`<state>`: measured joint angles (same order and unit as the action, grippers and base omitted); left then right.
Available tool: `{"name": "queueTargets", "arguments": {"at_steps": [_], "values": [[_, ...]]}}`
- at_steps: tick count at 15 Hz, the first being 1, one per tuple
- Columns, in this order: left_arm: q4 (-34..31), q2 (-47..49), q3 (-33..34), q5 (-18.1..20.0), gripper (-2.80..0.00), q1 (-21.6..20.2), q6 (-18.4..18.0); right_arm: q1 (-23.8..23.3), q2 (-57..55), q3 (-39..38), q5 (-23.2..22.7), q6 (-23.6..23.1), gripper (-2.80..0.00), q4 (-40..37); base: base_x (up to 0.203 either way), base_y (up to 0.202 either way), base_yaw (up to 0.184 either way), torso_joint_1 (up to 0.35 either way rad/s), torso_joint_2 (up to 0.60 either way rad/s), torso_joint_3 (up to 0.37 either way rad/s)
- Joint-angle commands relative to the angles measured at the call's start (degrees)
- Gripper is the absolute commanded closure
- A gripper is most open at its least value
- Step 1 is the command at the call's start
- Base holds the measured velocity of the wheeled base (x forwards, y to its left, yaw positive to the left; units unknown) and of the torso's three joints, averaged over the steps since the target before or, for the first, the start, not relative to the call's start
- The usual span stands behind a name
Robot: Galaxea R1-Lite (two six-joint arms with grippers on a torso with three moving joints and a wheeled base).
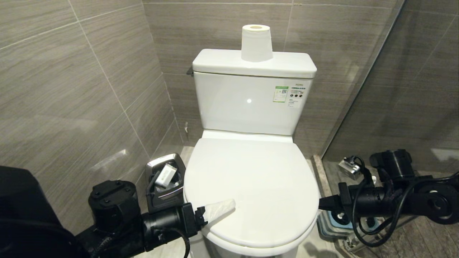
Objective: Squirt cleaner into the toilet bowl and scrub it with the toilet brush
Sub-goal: Use the right hand to fully open the toilet lid
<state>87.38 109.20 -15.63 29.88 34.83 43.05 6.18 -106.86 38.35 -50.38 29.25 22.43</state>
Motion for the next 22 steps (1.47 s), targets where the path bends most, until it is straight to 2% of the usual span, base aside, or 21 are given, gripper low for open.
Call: {"name": "queueTargets", "arguments": {"at_steps": [1,3,5,7,12,20,22], "values": [[0.3,0.1,0.0,0.2,-2.80,0.0,0.3,0.7,0.2,0.7,-0.4,0.7,0.00,0.4,0.000,0.000,0.000,0.003,-0.04,0.002],[0.3,0.5,0.1,0.2,-2.80,-0.2,0.5,0.7,0.3,1.2,-0.4,0.7,0.00,0.4,0.000,0.000,0.000,0.000,0.00,0.000],[0.3,0.5,0.0,-0.1,-2.80,-0.4,2.6,0.7,0.5,1.2,-0.4,0.7,0.00,0.4,0.000,0.000,0.000,0.000,0.00,0.000],[0.3,1.0,-0.1,-2.5,-2.80,-0.7,4.2,0.7,0.8,1.0,-0.4,0.7,0.00,0.4,0.000,0.000,0.000,0.000,0.00,0.000],[0.3,1.0,0.2,-4.7,-2.80,-4.2,4.4,0.7,1.1,1.0,-0.4,0.7,0.00,0.4,0.000,0.000,0.000,0.000,0.00,0.000],[0.3,-0.7,4.5,-4.7,-2.80,-6.9,4.7,0.6,1.2,1.4,-0.4,0.6,0.00,0.4,0.000,0.000,0.000,0.000,0.00,0.000],[0.3,-2.6,4.5,-4.7,-2.80,-7.1,6.4,0.6,1.1,1.5,-0.3,0.6,0.00,0.4,0.000,0.000,0.000,0.000,0.00,0.000]]}}
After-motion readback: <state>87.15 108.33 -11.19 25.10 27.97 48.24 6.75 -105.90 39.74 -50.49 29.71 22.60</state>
